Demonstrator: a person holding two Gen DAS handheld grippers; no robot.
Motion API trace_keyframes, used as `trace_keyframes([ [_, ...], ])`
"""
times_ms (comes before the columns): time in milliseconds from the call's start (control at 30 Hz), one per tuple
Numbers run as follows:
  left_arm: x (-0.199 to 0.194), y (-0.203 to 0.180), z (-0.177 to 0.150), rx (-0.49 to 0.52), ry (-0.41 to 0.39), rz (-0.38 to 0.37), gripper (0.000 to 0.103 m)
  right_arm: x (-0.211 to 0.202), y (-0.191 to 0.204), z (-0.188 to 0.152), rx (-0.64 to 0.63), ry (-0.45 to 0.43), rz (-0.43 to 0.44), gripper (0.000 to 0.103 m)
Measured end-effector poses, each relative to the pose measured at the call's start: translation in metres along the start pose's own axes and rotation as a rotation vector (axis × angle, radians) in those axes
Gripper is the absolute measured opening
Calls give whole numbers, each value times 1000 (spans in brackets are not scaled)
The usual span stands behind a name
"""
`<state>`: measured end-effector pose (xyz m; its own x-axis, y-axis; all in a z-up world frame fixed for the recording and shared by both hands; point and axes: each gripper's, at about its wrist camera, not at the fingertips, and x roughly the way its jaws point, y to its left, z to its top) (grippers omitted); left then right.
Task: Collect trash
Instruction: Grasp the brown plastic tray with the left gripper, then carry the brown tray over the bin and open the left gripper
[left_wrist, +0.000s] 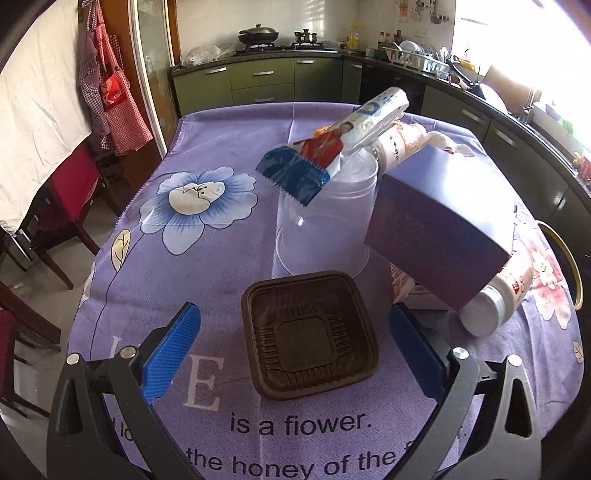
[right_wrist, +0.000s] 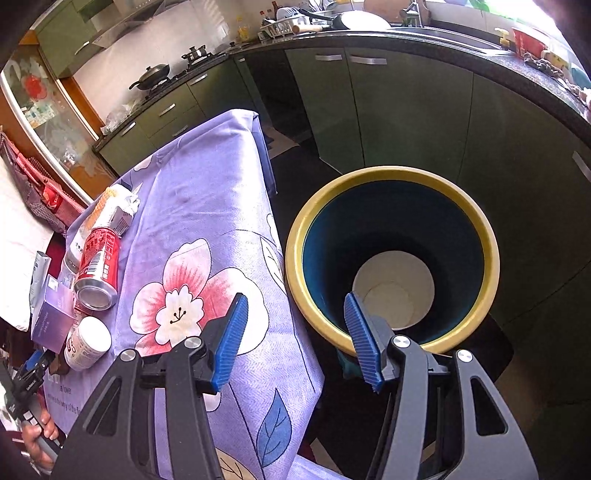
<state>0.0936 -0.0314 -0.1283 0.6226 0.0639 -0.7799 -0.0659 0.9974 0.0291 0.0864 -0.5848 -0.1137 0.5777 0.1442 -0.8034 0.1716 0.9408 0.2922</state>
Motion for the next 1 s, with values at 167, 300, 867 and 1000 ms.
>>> trace_keyframes([
  [167,7,-6,-1,18,19,14,97,8,0,1,-4,14,4,55],
  [300,8,-7,-1,10,18,3,95,13,1,2,-6,18,8,55],
  [867,-5,5,-5,8,21,-75,69,15,10,-2,-17,16,37,55],
  [1000,-21,4,-6,36,3,-107,69,14,13,-4,-27,17,48,55],
])
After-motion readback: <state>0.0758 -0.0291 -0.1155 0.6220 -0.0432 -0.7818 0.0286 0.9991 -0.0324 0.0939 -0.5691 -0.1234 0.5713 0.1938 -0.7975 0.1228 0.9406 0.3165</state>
